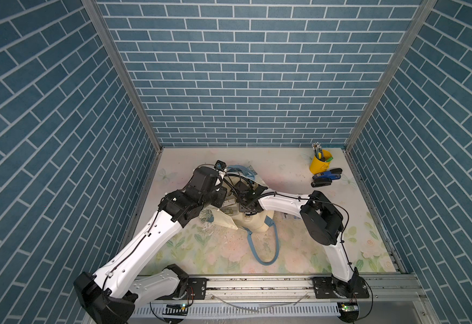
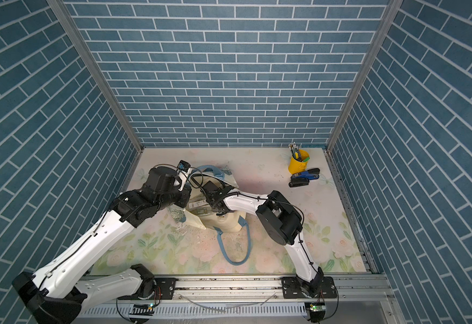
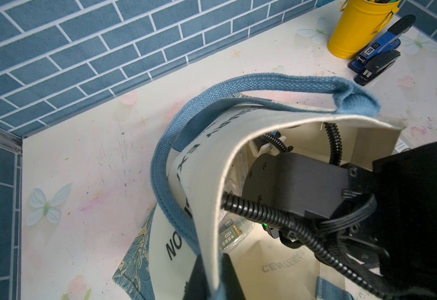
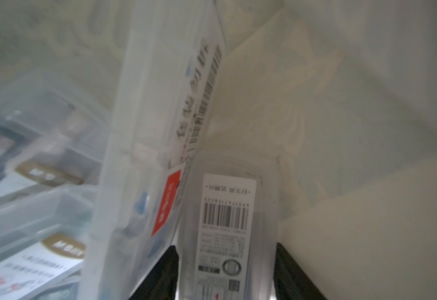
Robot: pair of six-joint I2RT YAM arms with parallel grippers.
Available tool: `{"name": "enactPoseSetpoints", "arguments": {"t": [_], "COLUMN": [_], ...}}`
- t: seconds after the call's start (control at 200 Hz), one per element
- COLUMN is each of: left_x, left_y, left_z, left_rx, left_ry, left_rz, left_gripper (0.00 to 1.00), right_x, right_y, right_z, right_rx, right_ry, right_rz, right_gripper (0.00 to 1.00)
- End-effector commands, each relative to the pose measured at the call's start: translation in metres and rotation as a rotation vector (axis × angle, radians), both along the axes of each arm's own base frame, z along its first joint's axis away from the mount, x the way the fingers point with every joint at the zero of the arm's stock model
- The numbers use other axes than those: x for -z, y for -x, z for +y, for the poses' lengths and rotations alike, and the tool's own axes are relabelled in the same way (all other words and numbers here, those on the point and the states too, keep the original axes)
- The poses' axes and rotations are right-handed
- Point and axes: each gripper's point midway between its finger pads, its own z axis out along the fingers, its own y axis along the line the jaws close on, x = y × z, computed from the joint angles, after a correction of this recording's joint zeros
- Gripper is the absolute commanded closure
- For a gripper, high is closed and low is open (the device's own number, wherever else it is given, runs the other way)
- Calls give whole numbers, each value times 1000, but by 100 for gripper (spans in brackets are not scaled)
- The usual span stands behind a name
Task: Take out the compass set from the canvas bag
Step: Pick up the compass set from the canvas bag.
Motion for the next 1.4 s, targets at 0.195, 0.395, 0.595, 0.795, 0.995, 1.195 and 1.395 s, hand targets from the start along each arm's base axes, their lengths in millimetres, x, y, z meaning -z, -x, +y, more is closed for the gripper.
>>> {"name": "enactPoseSetpoints", "arguments": {"t": [0.195,0.395,0.595,0.795,0.995,1.195,1.395], "left_x": [-16,-14,-15,-15,-17,-18,-18], "left_y": [3,3,3,2,1,-1,-2], "left_z": [-12,-10,-10,-9,-8,-8,-7], "left_rx": [58,52,46,42,36,34,27], "left_ry": [54,47,42,39,36,35,31], "left_rz": [-43,-41,-45,-45,-51,-51,-51], "left_gripper": [100,100,100,100,100,100,100], "right_x": [-6,-25,-43,-65,-85,-104,-137], "right_y": [-4,-6,-5,-2,6,20,44], "right_z": [-4,-14,-23,-24,-20,-17,-10], "right_rx": [-58,-81,-119,-173,-265,-350,-472], "right_ry": [69,81,85,53,-9,-85,-230], "right_rz": [-16,-82,-124,-170,-208,-228,-264], "right_gripper": [55,59,60,63,65,66,68]}}
